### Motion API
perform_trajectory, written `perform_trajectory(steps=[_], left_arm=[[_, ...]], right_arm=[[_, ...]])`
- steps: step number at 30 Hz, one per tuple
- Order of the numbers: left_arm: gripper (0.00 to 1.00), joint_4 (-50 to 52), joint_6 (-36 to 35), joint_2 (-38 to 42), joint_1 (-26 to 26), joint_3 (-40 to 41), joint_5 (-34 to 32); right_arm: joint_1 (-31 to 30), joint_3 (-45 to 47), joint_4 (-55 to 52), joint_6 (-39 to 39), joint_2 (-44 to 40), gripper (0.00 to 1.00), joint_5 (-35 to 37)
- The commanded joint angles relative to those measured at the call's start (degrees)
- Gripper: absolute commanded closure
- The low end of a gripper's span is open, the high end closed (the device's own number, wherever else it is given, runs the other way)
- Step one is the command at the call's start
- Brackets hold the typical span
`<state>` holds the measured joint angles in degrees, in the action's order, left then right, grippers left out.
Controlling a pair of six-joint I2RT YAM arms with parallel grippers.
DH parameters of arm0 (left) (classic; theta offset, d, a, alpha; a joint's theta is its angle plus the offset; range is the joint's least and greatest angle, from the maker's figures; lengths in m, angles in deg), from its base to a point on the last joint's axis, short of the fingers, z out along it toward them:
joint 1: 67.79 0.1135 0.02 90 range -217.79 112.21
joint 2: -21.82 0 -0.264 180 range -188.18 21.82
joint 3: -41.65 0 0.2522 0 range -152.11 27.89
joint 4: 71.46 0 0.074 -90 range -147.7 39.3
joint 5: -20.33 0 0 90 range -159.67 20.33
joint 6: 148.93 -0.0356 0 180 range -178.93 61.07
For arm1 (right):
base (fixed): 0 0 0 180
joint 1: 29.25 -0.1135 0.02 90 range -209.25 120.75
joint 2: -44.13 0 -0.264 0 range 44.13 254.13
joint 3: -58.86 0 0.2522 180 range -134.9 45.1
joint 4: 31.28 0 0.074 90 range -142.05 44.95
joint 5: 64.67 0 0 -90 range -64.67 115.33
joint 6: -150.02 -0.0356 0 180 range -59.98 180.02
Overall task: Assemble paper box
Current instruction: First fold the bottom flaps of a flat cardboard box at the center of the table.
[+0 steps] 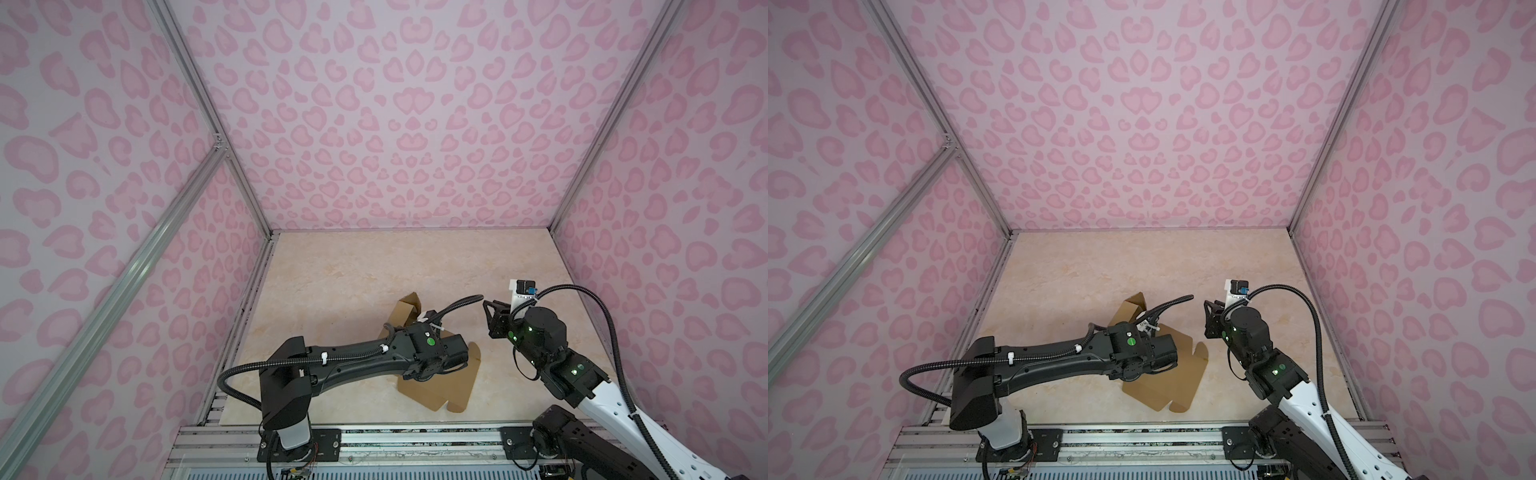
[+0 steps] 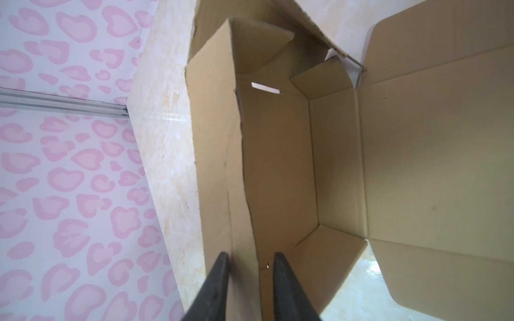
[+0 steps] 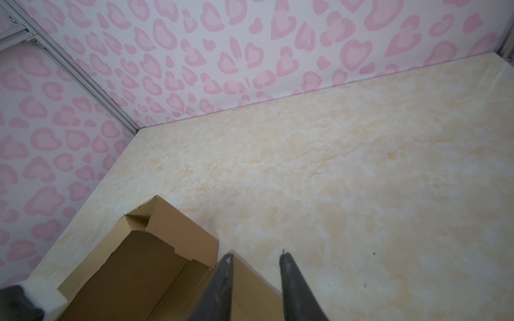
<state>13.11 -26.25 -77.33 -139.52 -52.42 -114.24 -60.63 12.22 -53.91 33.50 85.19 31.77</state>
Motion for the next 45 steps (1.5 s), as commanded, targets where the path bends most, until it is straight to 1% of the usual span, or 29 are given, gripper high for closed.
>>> perform_trajectory(steps=[1, 9, 11, 13, 15, 16, 17, 18, 20, 22, 23, 25, 26, 27, 28, 29, 33, 36, 38, 42, 45], left_arm=[[0.75, 2.0, 1.1, -0.4, 0.0, 0.6, -1.4], [0.79, 1.8, 1.0, 0.9, -0.1, 2.6, -5.8], [0.79, 1.1, 0.5, 2.1, 0.0, 4.7, -7.5], [0.80, 0.0, -0.4, 3.6, -0.1, 6.5, -9.3], [0.80, -2.0, -2.4, 5.3, -0.1, 8.4, -10.6], [0.80, -3.3, -3.5, 6.5, -0.1, 9.5, -11.2], [0.82, -5.1, -5.1, 7.7, -0.1, 10.5, -11.3], [0.82, -6.7, -6.4, 8.8, -0.1, 11.3, -11.2], [0.82, -10.7, -9.5, 11.2, 0.2, 13.2, -10.7], [0.82, -14.7, -12.8, 13.1, 0.7, 15.4, -9.2], [0.82, -16.8, -14.3, 14.0, 1.1, 16.5, -7.8], [0.82, -19.7, -16.3, 15.5, 2.2, 18.7, -5.8], [0.82, -21.1, -17.4, 16.2, 3.0, 19.8, -4.3], [0.82, -21.9, -18.2, 16.8, 3.7, 20.5, -3.2], [0.82, -22.5, -18.8, 17.3, 4.2, 21.0, -3.1], [0.82, -23.1, -19.8, 17.7, 4.7, 21.8, -3.1], [0.82, -24.7, -21.6, 19.1, 5.7, 22.6, -2.1], [0.82, -25.1, -21.8, 19.4, 5.9, 22.7, -2.4], [0.81, -25.6, -21.9, 20.0, 5.9, 23.3, -2.3], [0.79, -27.3, -22.3, 21.6, 6.1, 24.7, -1.8], [0.79, -28.0, -22.4, 22.1, 6.2, 25.2, -1.8]], right_arm=[[0.0, 0.7, 1.1, -0.9, -0.3, 0.69, 1.0], [0.0, 0.9, 1.0, -2.6, -0.5, 0.68, 2.1], [0.0, 0.4, 0.2, -2.9, -0.1, 0.65, 2.8], [0.0, -0.4, -0.5, -2.6, 0.6, 0.58, 2.6], [0.0, -1.2, -1.1, -2.5, 1.2, 0.49, 2.0], [-0.1, -1.4, -0.8, -2.5, 1.5, 0.38, 1.3], [0.0, -1.4, -0.3, -3.6, 1.6, 0.16, 1.1], [0.0, -1.1, 0.6, -5.3, 1.8, 0.02, 1.2], [0.0, -1.6, 1.5, -8.1, 3.5, 0.02, -0.5], [0.0, -2.5, 2.9, -5.8, 5.8, 0.02, -6.0], [0.1, -3.2, 2.9, -5.8, 7.0, 0.02, -8.1], [0.4, -5.2, 0.7, -9.8, 9.1, 0.02, -8.5], [0.6, -6.2, 0.3, -9.6, 10.2, 0.02, -10.4], [0.8, -6.8, 0.5, -7.7, 11.0, 0.02, -12.8], [1.0, -7.6, 0.7, -4.0, 12.0, 0.02, -15.8], [1.1, -8.1, 0.9, -1.0, 12.9, 0.02, -17.0], [2.0, -6.4, 5.6, 0.8, 18.9, 0.03, -19.1], [4.1, -7.6, 9.2, 0.7, 27.3, 0.10, -25.7], [4.2, -9.0, 12.3, 2.2, 32.8, 0.11, -29.3], [4.0, -10.1, 20.4, 5.6, 40.8, 0.10, -31.8], [3.8, -11.0, 25.7, 8.1, 46.7, 0.10, -31.3]])
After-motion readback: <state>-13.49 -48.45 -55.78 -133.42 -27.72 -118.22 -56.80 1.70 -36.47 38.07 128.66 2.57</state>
